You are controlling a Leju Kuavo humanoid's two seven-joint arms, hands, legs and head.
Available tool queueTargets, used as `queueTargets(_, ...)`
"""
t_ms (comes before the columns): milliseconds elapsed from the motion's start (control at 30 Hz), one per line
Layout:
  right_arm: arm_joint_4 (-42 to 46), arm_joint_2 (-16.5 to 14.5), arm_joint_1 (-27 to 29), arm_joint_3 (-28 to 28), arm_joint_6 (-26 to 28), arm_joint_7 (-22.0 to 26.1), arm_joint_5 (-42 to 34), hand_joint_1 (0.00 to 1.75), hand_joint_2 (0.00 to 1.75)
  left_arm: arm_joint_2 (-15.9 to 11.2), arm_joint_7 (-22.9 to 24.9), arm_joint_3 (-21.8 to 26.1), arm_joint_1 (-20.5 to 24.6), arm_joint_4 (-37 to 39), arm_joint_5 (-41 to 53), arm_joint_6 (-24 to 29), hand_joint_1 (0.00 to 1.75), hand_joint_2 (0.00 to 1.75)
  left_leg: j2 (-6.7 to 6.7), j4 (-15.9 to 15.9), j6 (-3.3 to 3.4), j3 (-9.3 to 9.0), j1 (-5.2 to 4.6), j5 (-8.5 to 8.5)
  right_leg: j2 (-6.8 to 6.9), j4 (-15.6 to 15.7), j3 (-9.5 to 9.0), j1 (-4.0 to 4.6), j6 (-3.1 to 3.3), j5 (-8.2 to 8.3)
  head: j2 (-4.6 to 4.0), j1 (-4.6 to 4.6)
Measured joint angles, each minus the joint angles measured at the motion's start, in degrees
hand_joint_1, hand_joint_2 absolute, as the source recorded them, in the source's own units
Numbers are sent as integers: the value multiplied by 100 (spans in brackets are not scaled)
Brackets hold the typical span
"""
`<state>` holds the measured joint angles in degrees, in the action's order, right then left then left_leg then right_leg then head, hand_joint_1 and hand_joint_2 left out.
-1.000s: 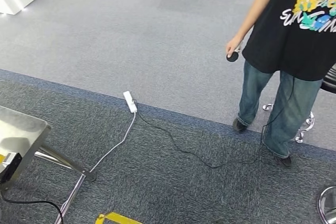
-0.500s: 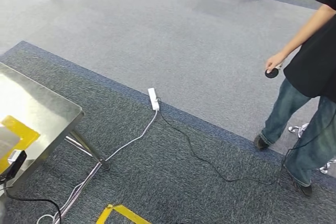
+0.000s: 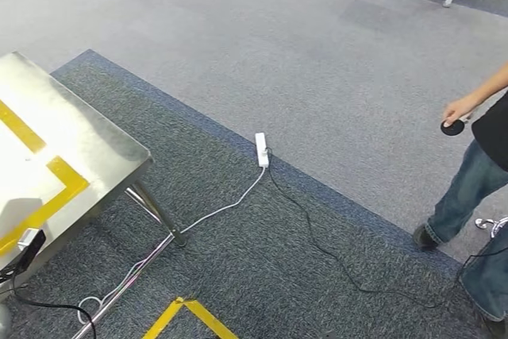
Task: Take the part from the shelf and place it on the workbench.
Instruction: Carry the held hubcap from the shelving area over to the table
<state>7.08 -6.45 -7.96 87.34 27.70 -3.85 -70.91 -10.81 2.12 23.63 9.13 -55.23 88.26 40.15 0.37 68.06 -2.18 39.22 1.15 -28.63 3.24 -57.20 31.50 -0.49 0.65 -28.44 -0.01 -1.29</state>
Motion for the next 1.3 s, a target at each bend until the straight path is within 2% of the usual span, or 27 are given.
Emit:
queueTargets(67,0,0,-5,0,-7,4,-12,0,0,-49,117,-180,25,44,0,0,133,175,237,-722,46,-390,-40,253,119,-7,-34,31,-51,-37,0,-2)
queueTargets(100,0,0,-7,0,-9,4,-16,0,0,-66,171,-270,38,62,0,0,133,175,320,-939,85,-500,-63,293,175,-10,-49,50,-83,-57,-1,3)
queueTargets(133,0,0,-10,0,-10,5,-19,0,0,-83,216,-357,42,81,0,0,133,175,344,-1019,128,-530,-87,275,232,-7,-63,68,-113,-74,-1,6)
queueTargets(200,0,0,-23,0,-10,5,-22,0,0,-115,265,-491,21,116,0,0,133,175,221,-1043,212,-522,-87,281,304,1,-80,65,-170,-105,-1,13)
queueTargets(267,0,0,-31,0,-10,5,-22,0,0,-139,289,-581,23,136,0,1,133,175,101,-1065,287,-529,-62,299,93,-199,5,38,-228,-255,0,25)
queueTargets(333,0,0,-21,0,-10,7,-24,0,0,-143,312,-659,47,149,0,2,133,175,-15,-1071,342,-529,-50,306,-205,-856,319,20,-261,-589,0,42)
queueTargets(367,0,0,-11,0,-10,7,-25,0,0,-141,329,-700,52,160,0,2,133,175,-78,-1070,358,-527,-53,306,-266,-1259,527,20,-265,-750,0,44)
queueTargets(400,0,0,0,0,-10,6,-29,0,0,-139,356,-742,50,174,0,2,133,175,-150,-1069,362,-527,-57,304,-290,-1564,701,22,-267,-829,0,43)
queueTargets(433,0,0,7,0,-10,5,-35,0,0,-139,391,-795,49,191,0,2,133,175,-227,-1068,363,-531,-61,302,-302,-1681,794,23,-263,-796,0,43)
queueTargets(467,0,0,9,0,-10,5,-40,0,0,-139,431,-853,48,206,0,2,133,175,-309,-1067,361,-539,-63,301,-317,-1565,778,24,-252,-645,-1,43)
queueTargets(500,0,0,8,0,-10,4,-46,0,0,-140,469,-910,48,217,0,2,133,175,-390,-1066,356,-550,-63,297,-357,-1247,659,23,-232,-413,-1,44)
queueTargets(567,-1,3,1,1,-10,4,-57,0,0,-139,519,-1024,55,231,0,2,133,175,-534,-1057,329,-558,-63,286,-586,-451,317,6,-177,-30,-1,41)
queueTargets(633,-1,5,-2,2,-10,5,-70,0,0,-139,543,-1110,62,240,0,2,133,175,-659,-1052,263,-527,-49,295,-741,-79,129,1,-137,55,-2,39)
queueTargets(700,0,2,-6,2,-10,5,-81,0,0,-156,557,-1165,50,254,0,2,133,175,-768,-1061,178,-496,-23,315,-662,-44,90,8,-95,52,-2,41)
queueTargets(733,0,0,-11,2,-10,6,-86,0,0,-166,563,-1187,37,261,0,3,133,175,-722,-1042,143,-484,-19,299,-601,-20,73,5,-63,64,-2,37)
queueTargets(800,-1,-4,-12,2,-10,7,-93,0,0,-188,572,-1218,49,270,0,3,133,175,-441,-731,88,-339,-26,104,-468,34,33,-11,8,80,-1,6)
queueTargets(833,-2,-4,-9,2,-10,7,-94,0,0,-190,577,-1235,61,275,0,3,133,175,-264,-402,63,-182,-28,-67,-397,41,22,-2,32,75,-1,-9)
queueTargets(867,-2,-4,-4,2,-11,7,-95,0,0,-191,581,-1251,74,280,0,2,133,175,-162,-14,38,11,-21,-245,-324,42,19,2,51,64,-1,-21)
queueTargets(900,-2,-4,1,2,-11,7,-96,0,0,-188,586,-1269,73,288,0,2,133,175,-117,321,16,179,-10,-364,-251,41,16,5,58,55,-1,-20)
queueTargets(933,-2,-4,4,2,-12,7,-98,0,0,-187,593,-1287,63,299,0,1,133,175,-97,496,-1,269,2,-383,-182,40,13,6,58,46,-1,-21)
queueTargets(967,-2,-4,4,1,-12,7,-101,0,0,-188,600,-1299,55,310,0,1,133,175,-80,460,-10,253,10,-294,-116,38,6,6,53,35,-1,-22)
queueTargets(1000,-2,-5,2,1,-12,7,-102,0,0,-192,608,-1310,52,319,0,0,133,175,-46,209,-10,122,16,-118,-52,36,-9,6,42,23,-1,-22)
queueTargets(1067,-2,-6,-2,2,-12,7,-104,0,0,-201,613,-1325,62,325,0,0,133,175,186,-562,18,-290,-16,222,69,28,-50,26,-2,-17,0,-27)
queueTargets(1133,-2,-7,-5,2,-13,9,-104,0,0,-207,615,-1334,82,326,0,0,133,175,366,-1012,93,-516,-65,317,185,19,-80,66,-65,-61,0,-22)
queueTargets(1200,-2,-7,-10,2,-14,11,-105,0,0,-215,621,-1338,72,331,0,1,133,175,290,-1058,176,-512,-85,296,310,30,-109,84,-122,-91,-1,-16)
queueTargets(1233,-2,-7,-15,2,-13,12,-106,0,0,-220,623,-1340,58,334,0,1,133,175,227,-1070,209,-513,-78,303,308,16,-113,75,-153,-121,-1,-15)
queueTargets(1300,-2,-7,-20,2,-12,17,-105,0,0,-227,626,-1346,61,338,0,3,133,175,101,-1095,283,-523,-54,321,86,-273,12,48,-206,-323,0,9)
